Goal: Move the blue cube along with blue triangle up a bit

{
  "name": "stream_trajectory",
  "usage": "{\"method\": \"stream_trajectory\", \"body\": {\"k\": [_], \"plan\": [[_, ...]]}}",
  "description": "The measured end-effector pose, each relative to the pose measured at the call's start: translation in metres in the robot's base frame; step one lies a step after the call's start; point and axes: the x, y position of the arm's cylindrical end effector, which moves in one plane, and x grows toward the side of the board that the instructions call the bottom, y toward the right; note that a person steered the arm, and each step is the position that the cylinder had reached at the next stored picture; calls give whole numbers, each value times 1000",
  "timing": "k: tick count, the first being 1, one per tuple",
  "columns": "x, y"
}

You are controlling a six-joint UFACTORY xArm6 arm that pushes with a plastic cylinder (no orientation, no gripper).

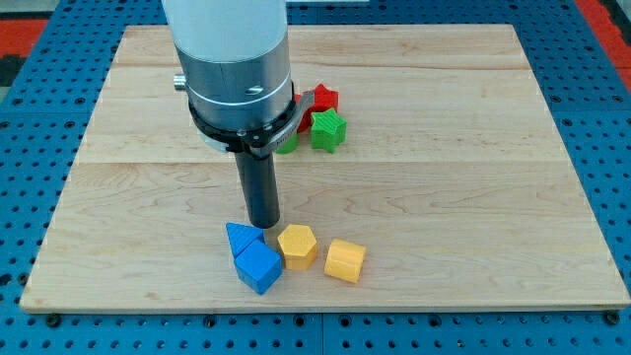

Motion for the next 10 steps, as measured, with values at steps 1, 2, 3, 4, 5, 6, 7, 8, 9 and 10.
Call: {"method": "stream_trajectory", "body": {"k": [1,2,3,4,5,6,7,8,9,10], "plan": [[0,0],[0,9],[0,9],[0,9],[0,14],[1,15],[-15,53],[27,155],[92,208],[95,200]]}}
